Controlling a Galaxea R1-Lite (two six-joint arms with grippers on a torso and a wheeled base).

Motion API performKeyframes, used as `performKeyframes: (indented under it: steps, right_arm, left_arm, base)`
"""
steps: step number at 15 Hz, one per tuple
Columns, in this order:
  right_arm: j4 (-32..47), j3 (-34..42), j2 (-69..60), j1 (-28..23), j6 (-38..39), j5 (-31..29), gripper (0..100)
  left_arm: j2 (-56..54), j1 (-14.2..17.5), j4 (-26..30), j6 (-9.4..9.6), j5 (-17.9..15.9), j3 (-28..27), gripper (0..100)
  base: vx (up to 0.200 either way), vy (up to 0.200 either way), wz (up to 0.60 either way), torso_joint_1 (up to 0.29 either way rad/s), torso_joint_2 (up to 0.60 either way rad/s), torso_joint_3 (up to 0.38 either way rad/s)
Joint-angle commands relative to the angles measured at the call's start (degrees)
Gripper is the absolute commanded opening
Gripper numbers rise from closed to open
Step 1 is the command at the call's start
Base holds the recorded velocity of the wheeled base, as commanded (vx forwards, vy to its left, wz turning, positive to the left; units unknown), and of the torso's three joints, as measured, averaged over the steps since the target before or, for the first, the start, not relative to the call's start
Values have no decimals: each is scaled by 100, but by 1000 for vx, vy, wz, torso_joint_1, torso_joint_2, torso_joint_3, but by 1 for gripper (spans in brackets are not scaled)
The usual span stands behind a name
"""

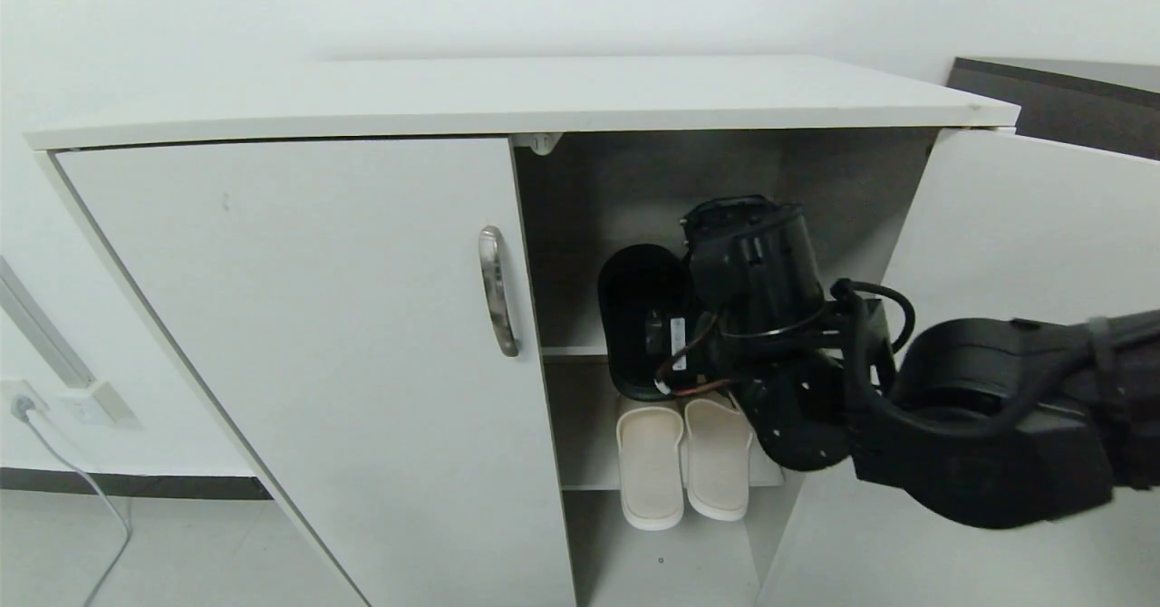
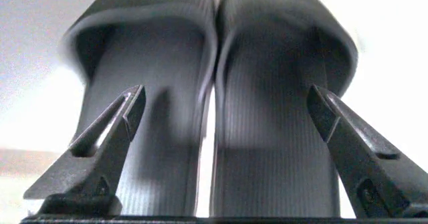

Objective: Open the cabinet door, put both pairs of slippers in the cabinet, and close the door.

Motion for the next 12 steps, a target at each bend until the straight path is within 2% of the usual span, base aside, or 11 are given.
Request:
performKeyframes:
  steps: [1,2,3,5,12]
  right_arm:
    - [-436,897,-788,322,12,-13,100]
    - [-683,1257,-964,419,-5,-13,100]
    - [-832,1450,-1060,480,-5,-13,0]
    - [-911,1688,-1245,542,-58,4,0]
    - [-911,1714,-1236,594,-49,4,0]
  left_arm:
    - [7,2,0,-1,2,0,0]
    - [7,2,0,8,2,0,0]
    - [7,2,0,8,2,0,0]
    - [7,2,0,8,2,0,0]
    - [7,2,0,-1,2,0,0]
  base:
    - [0,0,0,0,0,0]
    - [0,0,0,0,0,0]
    - [0,0,0,0,0,0]
    - [0,0,0,0,0,0]
    - [0,0,0,0,0,0]
